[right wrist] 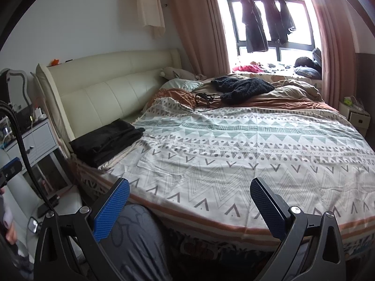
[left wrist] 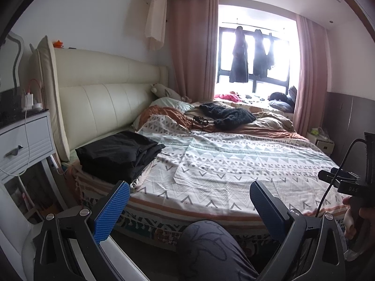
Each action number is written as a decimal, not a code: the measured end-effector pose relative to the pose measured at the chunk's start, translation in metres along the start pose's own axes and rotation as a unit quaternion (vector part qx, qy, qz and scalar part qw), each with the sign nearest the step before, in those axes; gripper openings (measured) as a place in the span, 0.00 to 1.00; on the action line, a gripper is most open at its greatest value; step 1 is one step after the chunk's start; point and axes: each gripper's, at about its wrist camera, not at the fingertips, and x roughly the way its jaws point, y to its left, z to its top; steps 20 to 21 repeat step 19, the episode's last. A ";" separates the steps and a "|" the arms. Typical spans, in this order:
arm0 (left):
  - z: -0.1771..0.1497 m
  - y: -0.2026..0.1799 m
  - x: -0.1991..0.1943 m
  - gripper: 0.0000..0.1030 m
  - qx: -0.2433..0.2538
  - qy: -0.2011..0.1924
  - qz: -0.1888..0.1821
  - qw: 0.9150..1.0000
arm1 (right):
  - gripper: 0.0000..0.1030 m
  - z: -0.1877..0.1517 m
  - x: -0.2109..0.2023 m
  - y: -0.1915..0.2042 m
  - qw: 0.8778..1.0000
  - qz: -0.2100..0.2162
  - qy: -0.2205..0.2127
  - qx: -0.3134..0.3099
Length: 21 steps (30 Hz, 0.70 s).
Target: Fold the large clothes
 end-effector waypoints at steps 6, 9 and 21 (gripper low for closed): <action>-0.003 0.001 -0.011 0.99 0.002 -0.010 0.000 1.000 | 1.00 -0.005 -0.007 0.004 1.000 -0.002 -0.001 -0.002; -0.005 0.000 -0.016 0.99 0.000 -0.013 0.001 1.000 | 1.00 -0.006 -0.010 0.004 1.000 -0.002 0.000 0.001; -0.008 0.008 -0.018 0.99 -0.013 -0.011 -0.007 1.000 | 1.00 0.001 -0.030 0.007 0.999 0.018 0.004 0.040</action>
